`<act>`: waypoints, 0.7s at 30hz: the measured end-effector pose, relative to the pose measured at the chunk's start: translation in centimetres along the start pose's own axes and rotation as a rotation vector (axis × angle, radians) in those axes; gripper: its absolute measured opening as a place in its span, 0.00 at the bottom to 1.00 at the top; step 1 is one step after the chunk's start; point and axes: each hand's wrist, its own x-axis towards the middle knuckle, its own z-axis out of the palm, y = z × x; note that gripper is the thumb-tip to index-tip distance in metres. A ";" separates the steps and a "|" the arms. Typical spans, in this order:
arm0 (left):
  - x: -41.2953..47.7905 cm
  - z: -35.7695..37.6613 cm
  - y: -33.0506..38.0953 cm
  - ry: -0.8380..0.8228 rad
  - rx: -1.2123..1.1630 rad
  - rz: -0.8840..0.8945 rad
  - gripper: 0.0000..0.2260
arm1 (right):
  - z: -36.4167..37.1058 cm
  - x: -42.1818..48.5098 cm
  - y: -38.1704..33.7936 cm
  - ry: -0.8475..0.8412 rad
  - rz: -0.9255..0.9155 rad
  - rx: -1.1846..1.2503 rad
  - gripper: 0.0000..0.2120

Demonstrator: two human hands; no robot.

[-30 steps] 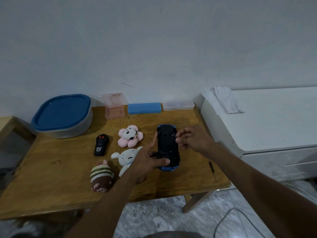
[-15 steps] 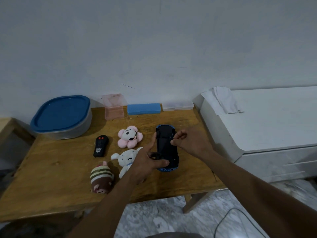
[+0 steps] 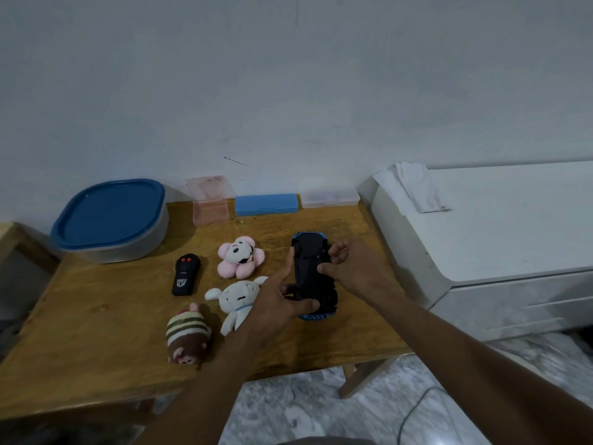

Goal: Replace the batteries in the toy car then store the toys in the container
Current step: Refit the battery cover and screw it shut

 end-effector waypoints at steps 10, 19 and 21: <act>0.2 1.6 0.2 0.011 -0.175 -0.161 0.29 | -0.1 -0.8 2.1 -0.003 0.095 0.054 0.15; 0.7 4.3 -0.4 0.005 -0.022 -0.157 0.28 | -1.0 -2.1 5.1 0.052 0.169 0.068 0.17; 0.6 5.0 -0.6 0.002 -0.020 -0.161 0.29 | -1.2 -2.3 5.8 0.058 0.175 0.090 0.16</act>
